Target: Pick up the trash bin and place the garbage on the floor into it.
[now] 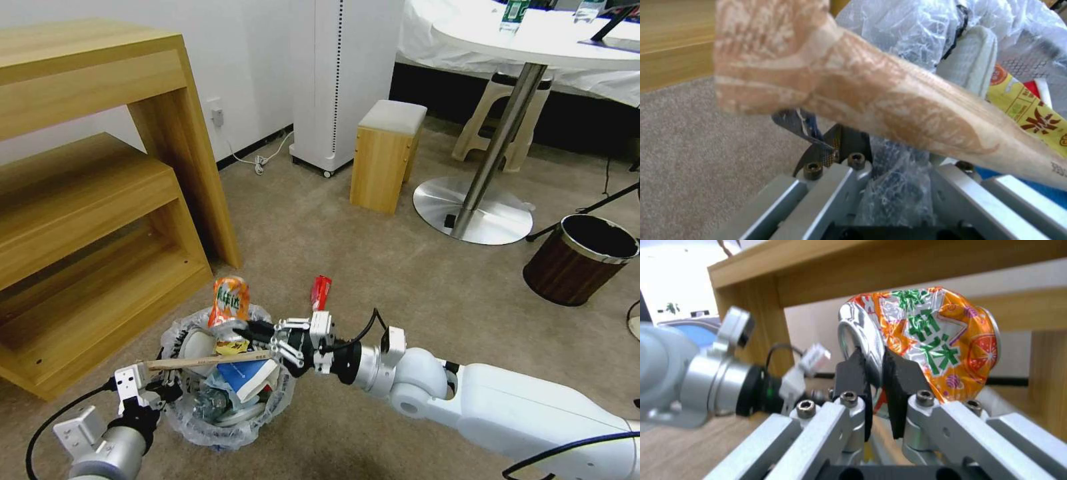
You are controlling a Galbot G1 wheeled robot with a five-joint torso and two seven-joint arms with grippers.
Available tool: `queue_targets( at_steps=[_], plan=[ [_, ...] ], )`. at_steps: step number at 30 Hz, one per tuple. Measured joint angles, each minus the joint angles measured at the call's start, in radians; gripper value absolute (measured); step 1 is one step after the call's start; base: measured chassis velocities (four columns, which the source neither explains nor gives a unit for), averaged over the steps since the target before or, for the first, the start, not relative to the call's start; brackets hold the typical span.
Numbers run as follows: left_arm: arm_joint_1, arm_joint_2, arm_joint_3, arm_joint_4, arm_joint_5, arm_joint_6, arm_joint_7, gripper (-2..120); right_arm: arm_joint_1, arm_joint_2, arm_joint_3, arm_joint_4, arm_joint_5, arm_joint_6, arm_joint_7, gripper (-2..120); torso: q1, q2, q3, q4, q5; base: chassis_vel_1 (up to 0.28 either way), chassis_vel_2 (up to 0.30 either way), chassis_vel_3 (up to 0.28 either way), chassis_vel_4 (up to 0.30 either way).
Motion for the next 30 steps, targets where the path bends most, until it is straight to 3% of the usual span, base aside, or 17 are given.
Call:
queue_targets(
  at_steps=[13,20,30],
  plan=[
    [0.017,-0.016,-0.002,-0.029,0.004,0.005,0.0,1,-0.006,0.061,-0.069,-0.066,-0.004,-0.001,-0.008,7,0.0,0.0,0.0,0.0001,-0.0001,0.0,0.0,0.0,0.0],
    [0.02,-0.018,-0.008,-0.039,0.0,0.005,0.0,1,-0.012,0.075,-0.127,-0.095,-0.007,-0.013,0.027,7,0.0,0.0,0.0,0.0001,-0.0001,0.0,0.0,0.0,0.0],
    [0.03,-0.023,0.002,-0.049,0.006,0.004,0.001,1,-0.03,0.078,-0.131,-0.132,-0.06,-0.032,0.087,7,0.0,0.0,0.0,0.0001,0.0,0.0,0.0,0.0,0.0]
  ],
)
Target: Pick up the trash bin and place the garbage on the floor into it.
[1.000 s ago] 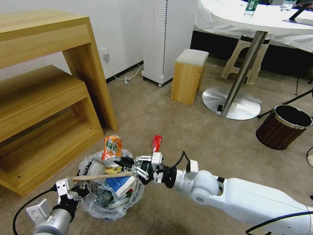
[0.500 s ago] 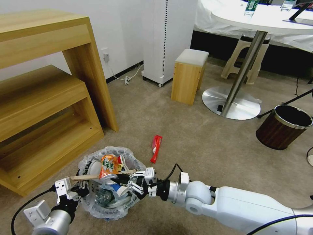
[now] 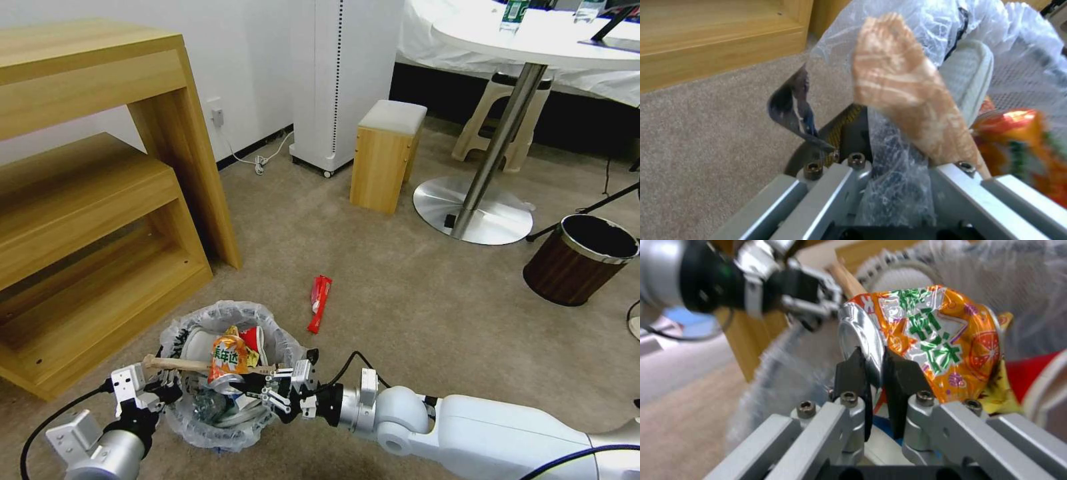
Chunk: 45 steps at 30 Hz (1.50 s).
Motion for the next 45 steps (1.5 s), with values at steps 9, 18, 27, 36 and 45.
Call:
queue_targets(
  at_steps=[9,18,27,36,45],
  plan=[
    [0.005,0.002,-0.001,-0.001,0.002,-0.005,0.002,1,-0.006,0.007,-0.002,-0.014,-0.045,-0.013,0.054,7,0.0,0.0,0.0,0.0,0.0,0.0,0.0,0.0,0.0],
    [-0.005,0.013,-0.01,0.014,-0.007,-0.006,0.004,1,0.002,-0.006,0.006,0.035,-0.025,-0.016,0.053,30,0.0,0.0,0.0,0.0,0.0,0.0,0.0,0.0,0.0],
    [-0.006,0.017,-0.014,0.022,-0.012,-0.004,0.004,1,-0.004,-0.021,0.027,0.057,-0.026,-0.014,0.051,61,0.0,0.0,0.0,0.0,0.0,0.0,0.0,0.0,0.0],
    [-0.004,0.015,-0.008,0.031,-0.001,-0.006,0.006,1,-0.024,-0.004,0.116,0.085,-0.015,-0.011,0.075,89,0.0,0.0,0.0,0.0,-0.0001,0.0,0.0,0.0,0.0],
    [0.002,0.017,-0.016,0.031,-0.002,-0.008,0.006,1,-0.058,0.024,0.322,0.114,0.047,-0.024,0.197,100,0.0,0.0,0.0,0.0001,0.0,0.0,0.0,0.0,0.0]
  ],
)
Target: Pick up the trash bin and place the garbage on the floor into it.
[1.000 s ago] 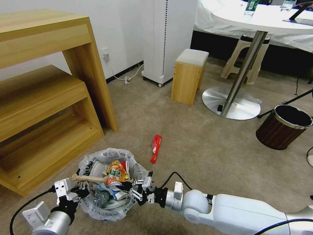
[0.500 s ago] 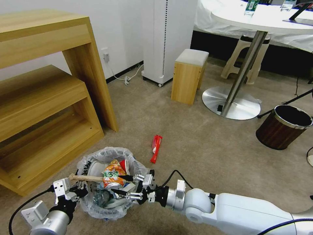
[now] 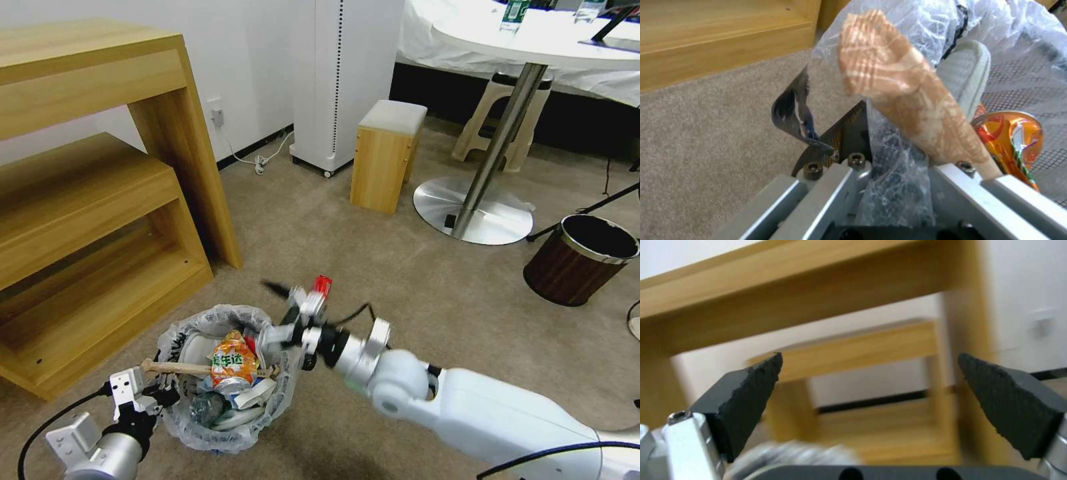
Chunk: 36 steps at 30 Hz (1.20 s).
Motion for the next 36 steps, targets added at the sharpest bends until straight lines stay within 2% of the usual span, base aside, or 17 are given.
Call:
queue_targets(
  at_steps=[1,4,5,8,9,11,13,16,24,36],
  plan=[
    [0.0,0.0,0.0,0.0,0.0,0.0,0.0,1,0.0,0.0,0.0,0.0,0.0,0.0,0.0,100,0.0,0.0,0.0,0.0,0.0,0.0,0.0,0.0,0.0],
    [-0.001,0.005,-0.001,0.0,-0.002,0.0,0.0,1,-0.037,-0.009,0.128,-0.016,-0.001,-0.004,0.067,100,0.0,0.0,0.0,0.0001,0.0001,0.0,0.0,0.0,0.0],
    [-0.001,0.005,-0.001,0.0,-0.002,0.0,0.0,1,-0.037,-0.009,0.128,-0.016,-0.001,-0.004,0.067,100,0.0,0.0,0.0,0.0001,0.0001,0.0,0.0,0.0,0.0],
    [-0.006,0.015,-0.005,0.002,-0.012,0.001,-0.001,1,-0.101,-0.047,0.297,-0.065,-0.073,-0.029,0.105,100,0.0,0.0,0.0,-0.0002,0.0001,0.0,0.0,0.0,0.0],
    [-0.006,0.015,-0.005,0.002,-0.012,0.001,-0.001,1,-0.101,-0.047,0.297,-0.065,-0.073,-0.029,0.105,100,0.0,0.0,0.0,-0.0002,0.0001,0.0,0.0,0.0,0.0],
    [-0.008,0.025,-0.011,0.004,-0.022,0.003,-0.003,1,-0.176,-0.063,0.401,-0.101,-0.124,-0.028,0.126,100,0.0,0.0,0.0,-0.0003,0.0002,0.0,0.0,0.0,0.0],
    [-0.008,0.027,-0.012,0.004,-0.024,0.003,-0.003,1,-0.186,-0.064,0.412,-0.105,-0.128,-0.026,0.127,100,0.0,0.0,0.0,-0.0001,0.0002,0.0,0.0,0.0,0.0],
    [-0.006,0.047,-0.024,0.004,-0.043,0.005,-0.006,1,-0.317,-0.074,0.545,-0.145,-0.185,0.017,0.129,100,0.0,0.0,0.0,-0.0001,0.0003,0.0,0.0,0.0,0.0],
    [-0.006,0.073,-0.041,0.008,-0.065,0.008,-0.01,1,-0.462,-0.093,0.708,-0.175,-0.243,0.046,0.11,100,0.0,0.0,0.0,-0.0001,0.0002,0.0,0.0,0.0,0.0],
    [-0.046,0.129,-0.108,0.064,-0.139,0.005,-0.02,1,-0.559,-0.074,0.83,-0.207,-0.284,0.065,0.085,100,0.0,0.0,0.0,0.0,0.0,0.0,0.0,0.0,0.0]
  ],
)
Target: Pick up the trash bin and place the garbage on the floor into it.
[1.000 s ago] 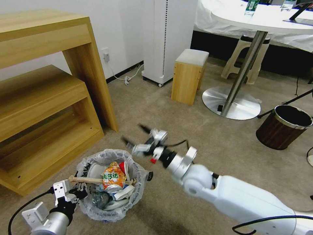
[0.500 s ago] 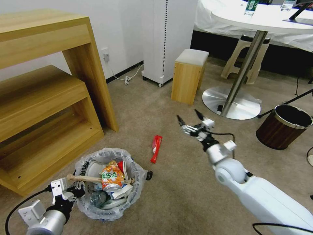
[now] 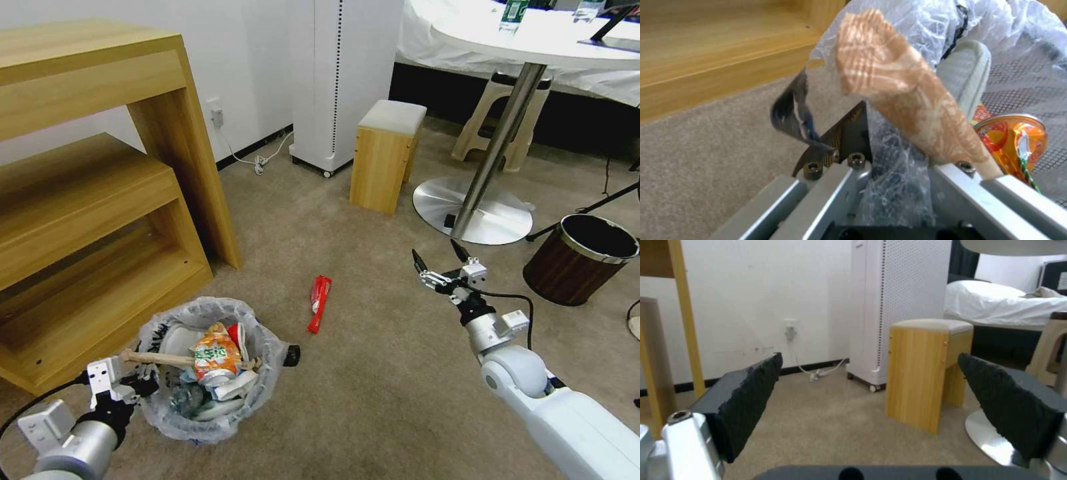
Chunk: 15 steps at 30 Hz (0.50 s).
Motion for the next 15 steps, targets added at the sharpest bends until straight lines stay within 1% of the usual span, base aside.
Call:
queue_targets(
  at_steps=[1,4,5,8,15],
  plan=[
    [0.0,0.0,0.0,0.0,0.0,0.0,0.0,1,0.0,0.0,0.0,0.0,0.0,0.0,0.0,100,0.0,0.0,0.0,0.0,0.0,0.0,0.0,0.0,0.0],
    [-0.017,0.017,-0.017,0.043,-0.015,-0.005,-0.001,1,-0.022,0.011,0.022,-0.001,-0.014,-0.011,0.001,100,0.0,0.0,0.0,0.0,0.0,0.0,0.0,0.0,0.0],
    [-0.017,0.017,-0.017,0.043,-0.015,-0.005,-0.001,1,-0.022,0.011,0.022,-0.001,-0.014,-0.011,0.001,100,0.0,0.0,0.0,0.0,0.0,0.0,0.0,0.0,0.0],
    [-0.031,0.026,-0.021,0.074,-0.022,-0.005,-0.003,1,-0.032,0.015,0.036,-0.004,-0.021,-0.014,0.0,100,0.0,0.0,0.0,0.0,-0.0001,0.0,0.0,0.0,0.0],
    [-0.046,0.036,-0.016,0.096,-0.026,-0.005,-0.004,1,-0.045,0.031,0.052,-0.019,-0.047,-0.015,-0.003,100,0.0,0.0,0.0,-0.0001,-0.0001,0.0,0.0,0.0,0.0]
  ],
)
